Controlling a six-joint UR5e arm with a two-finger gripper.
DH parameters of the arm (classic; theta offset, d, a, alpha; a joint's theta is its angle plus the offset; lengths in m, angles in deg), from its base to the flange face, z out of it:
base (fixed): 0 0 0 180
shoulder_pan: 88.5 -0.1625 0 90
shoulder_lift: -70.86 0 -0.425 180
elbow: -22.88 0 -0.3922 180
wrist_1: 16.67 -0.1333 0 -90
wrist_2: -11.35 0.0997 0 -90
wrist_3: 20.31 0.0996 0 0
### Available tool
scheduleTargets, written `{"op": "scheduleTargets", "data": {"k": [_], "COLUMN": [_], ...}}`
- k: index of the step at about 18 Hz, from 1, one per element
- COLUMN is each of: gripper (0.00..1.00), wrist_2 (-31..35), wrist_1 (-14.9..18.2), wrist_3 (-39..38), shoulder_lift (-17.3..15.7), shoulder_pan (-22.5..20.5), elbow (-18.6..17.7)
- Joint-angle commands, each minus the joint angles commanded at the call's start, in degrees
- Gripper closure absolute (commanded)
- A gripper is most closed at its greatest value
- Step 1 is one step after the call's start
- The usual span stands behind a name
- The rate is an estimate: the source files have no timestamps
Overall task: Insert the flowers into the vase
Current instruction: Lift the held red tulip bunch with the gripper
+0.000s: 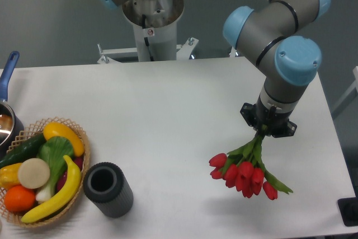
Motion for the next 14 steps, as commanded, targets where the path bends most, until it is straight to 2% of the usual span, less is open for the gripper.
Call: {"op": "scheduleTargets", "data": {"k": [5,8,10,11,14], "gripper": [1.00,1.00,1.00,1.00,1.00], "wrist_2": [-1.23,-7.53,-14.38,-17.81,-26.34], "wrist_1": [-0.26,-0.96,-3.59,-5.95,-15.44], "wrist_3": [-0.52,-0.97,-4.46,-6.74,-13.77], "shoulder_lift": [-0.17,-1.40,-2.63,-2.81,-3.43], "shoulder_pan": [0.09,0.00,0.09,0.09,0.61], "elbow": [0.79,0.97,0.97,0.97,0.79]}}
